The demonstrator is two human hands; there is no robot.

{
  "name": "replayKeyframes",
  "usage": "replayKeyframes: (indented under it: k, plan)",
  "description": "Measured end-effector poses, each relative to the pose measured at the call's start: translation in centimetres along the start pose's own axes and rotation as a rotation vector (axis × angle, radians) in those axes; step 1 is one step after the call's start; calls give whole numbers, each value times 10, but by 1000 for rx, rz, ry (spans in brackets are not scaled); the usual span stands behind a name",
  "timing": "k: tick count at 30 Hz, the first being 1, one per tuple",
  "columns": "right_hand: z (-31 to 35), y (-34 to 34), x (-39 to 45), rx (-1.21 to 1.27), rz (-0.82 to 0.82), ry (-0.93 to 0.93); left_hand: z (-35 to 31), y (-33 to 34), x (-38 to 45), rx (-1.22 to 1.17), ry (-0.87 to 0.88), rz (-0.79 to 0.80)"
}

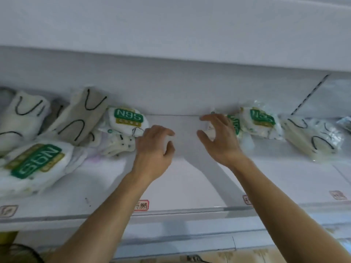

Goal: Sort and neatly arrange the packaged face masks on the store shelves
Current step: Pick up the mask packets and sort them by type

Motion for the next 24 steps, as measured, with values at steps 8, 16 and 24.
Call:
replayKeyframes:
  k: [8, 16, 24]
  plan:
    - [105, 170, 36, 153, 460, 17, 93, -56, -71, 315, -412, -37]
    - [79, 144, 30, 388, -87, -40, 96, -67, -68, -71, -417, -223]
    - [-15, 20, 46, -256, -292, -145, 101, -53, -65, 74, -371, -58]
Point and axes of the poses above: each hand's wrist, its own x-axis towards the middle knuckle, its own y-axis out of the palm, z = x × y, the point moved 5 cm from there along x, towards the middle knuckle, and after that the axes turned 4 degrees about x, right-handed, at the moved point
